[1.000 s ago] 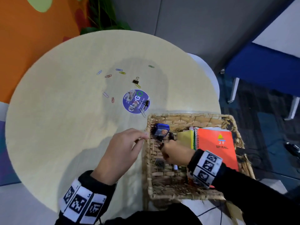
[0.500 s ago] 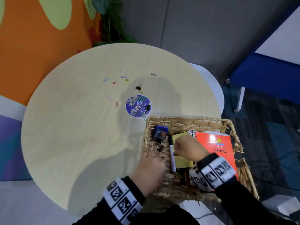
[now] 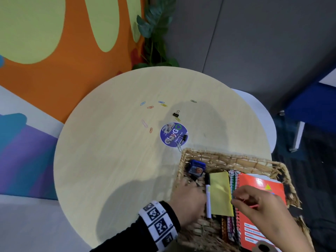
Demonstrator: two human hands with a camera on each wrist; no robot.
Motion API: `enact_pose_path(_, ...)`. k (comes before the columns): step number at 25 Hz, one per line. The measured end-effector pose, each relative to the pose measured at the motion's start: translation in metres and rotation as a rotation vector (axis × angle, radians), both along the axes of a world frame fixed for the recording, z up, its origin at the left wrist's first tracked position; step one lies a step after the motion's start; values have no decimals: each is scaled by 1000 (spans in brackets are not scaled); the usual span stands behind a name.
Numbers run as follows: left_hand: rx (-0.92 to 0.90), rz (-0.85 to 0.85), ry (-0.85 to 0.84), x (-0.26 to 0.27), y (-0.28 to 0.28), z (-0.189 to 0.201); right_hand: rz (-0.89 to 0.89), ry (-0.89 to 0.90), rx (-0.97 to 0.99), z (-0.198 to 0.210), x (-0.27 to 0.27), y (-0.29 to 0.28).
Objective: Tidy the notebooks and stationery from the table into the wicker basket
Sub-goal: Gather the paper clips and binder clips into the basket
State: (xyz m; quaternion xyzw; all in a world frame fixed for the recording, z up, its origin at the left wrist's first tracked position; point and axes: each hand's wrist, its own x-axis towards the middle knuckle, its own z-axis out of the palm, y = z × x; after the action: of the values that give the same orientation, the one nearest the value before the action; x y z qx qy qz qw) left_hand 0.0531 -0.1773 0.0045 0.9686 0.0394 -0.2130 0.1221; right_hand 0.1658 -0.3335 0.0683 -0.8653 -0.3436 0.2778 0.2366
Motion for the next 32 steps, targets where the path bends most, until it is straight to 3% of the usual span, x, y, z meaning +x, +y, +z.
enact_pose_path(4, -358, 491, -519, -11, 77, 12, 108, -96, 48, 13, 22, 53)
enact_pose_path(8, -269, 751, -754, -24, 169, -7, 281, -225, 148, 26, 49, 154)
enact_pose_path(11, -193, 837, -670, -25, 227, -30, 450, -338, 114, 10, 57, 242)
enact_pose_path(15, -193, 901, -546, -16, 279, -61, 775, -414, -141, -48, 47, 343)
enact_pose_path(20, -214, 905, -387, 0, 309, -85, 1128, -464, -319, -115, 42, 390)
enact_pose_path(25, -171, 763, -302, 10, 333, -92, 1225, -456, -307, -139, 49, 405)
enact_pose_path(32, -139, 512, -244, 32, 339, -104, 1175, -321, -385, -146, 54, 406)
